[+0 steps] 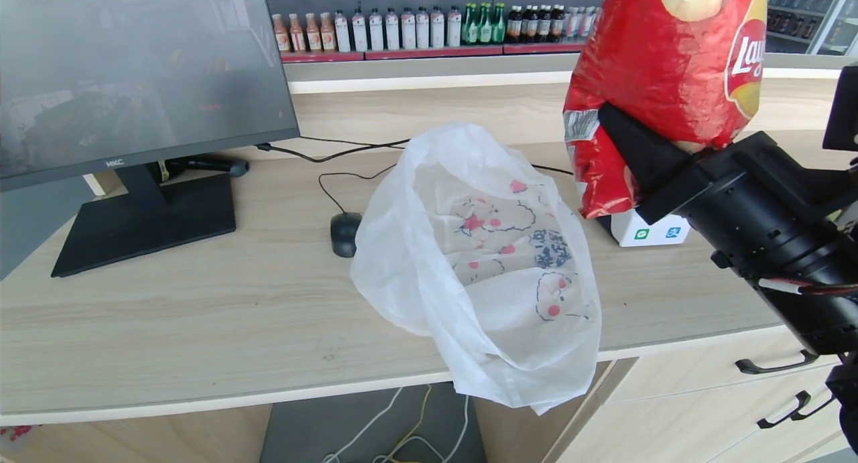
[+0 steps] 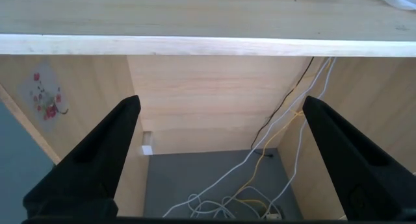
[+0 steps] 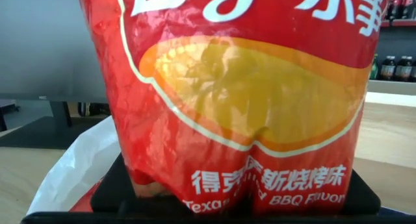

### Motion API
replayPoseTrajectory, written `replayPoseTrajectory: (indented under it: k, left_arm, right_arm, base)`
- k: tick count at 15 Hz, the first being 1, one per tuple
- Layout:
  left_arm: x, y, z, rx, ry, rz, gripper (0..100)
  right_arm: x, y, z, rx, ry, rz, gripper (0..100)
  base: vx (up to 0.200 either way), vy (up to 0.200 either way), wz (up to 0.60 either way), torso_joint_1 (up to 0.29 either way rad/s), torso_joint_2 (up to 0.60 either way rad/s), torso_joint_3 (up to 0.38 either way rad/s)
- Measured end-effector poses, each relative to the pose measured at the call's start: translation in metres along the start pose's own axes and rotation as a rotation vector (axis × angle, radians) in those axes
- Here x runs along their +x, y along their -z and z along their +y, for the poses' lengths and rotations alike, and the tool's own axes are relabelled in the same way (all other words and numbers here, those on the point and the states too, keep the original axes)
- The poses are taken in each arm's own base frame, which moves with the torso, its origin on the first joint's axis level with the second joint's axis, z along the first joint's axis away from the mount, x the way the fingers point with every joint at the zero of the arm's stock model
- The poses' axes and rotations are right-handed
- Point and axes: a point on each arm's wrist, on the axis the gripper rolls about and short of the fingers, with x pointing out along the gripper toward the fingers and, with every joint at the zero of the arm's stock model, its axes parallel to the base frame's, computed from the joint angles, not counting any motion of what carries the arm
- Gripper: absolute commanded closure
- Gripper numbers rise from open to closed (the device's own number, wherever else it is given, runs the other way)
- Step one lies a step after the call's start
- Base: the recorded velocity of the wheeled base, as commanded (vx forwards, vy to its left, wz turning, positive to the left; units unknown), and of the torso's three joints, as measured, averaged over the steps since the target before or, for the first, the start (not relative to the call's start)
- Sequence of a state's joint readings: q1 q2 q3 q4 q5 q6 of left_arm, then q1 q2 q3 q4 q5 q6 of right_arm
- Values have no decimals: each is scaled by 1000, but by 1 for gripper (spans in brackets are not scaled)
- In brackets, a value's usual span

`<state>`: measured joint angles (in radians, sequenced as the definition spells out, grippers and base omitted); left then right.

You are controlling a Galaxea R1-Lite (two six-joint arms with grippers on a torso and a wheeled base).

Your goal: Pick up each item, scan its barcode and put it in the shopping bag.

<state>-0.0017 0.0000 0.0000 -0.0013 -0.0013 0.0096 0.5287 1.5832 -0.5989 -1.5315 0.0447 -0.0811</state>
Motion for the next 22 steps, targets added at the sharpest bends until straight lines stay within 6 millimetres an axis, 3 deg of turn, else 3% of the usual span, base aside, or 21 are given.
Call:
replayPoseTrajectory:
  k: [7, 11, 16, 22]
  left_arm:
    - [0, 0, 0, 0, 0, 0, 0]
    - [0, 0, 0, 0, 0, 0, 0]
    - [0, 0, 0, -1, 0, 0, 0]
    - [0, 0, 0, -1, 0, 0, 0]
  right_arm:
    - [-1, -3, 16, 96, -52, 0, 100]
    - [2, 3, 38, 180, -89, 28, 100]
    - [-7, 38, 58, 248, -105, 171, 100]
    - [-13, 67, 49, 220, -70, 274, 100]
  base:
    - [0, 0, 0, 0, 0, 0]
    - [0, 0, 0, 0, 0, 0]
    - [0, 0, 0, 0, 0, 0]
    - [0, 0, 0, 0, 0, 0]
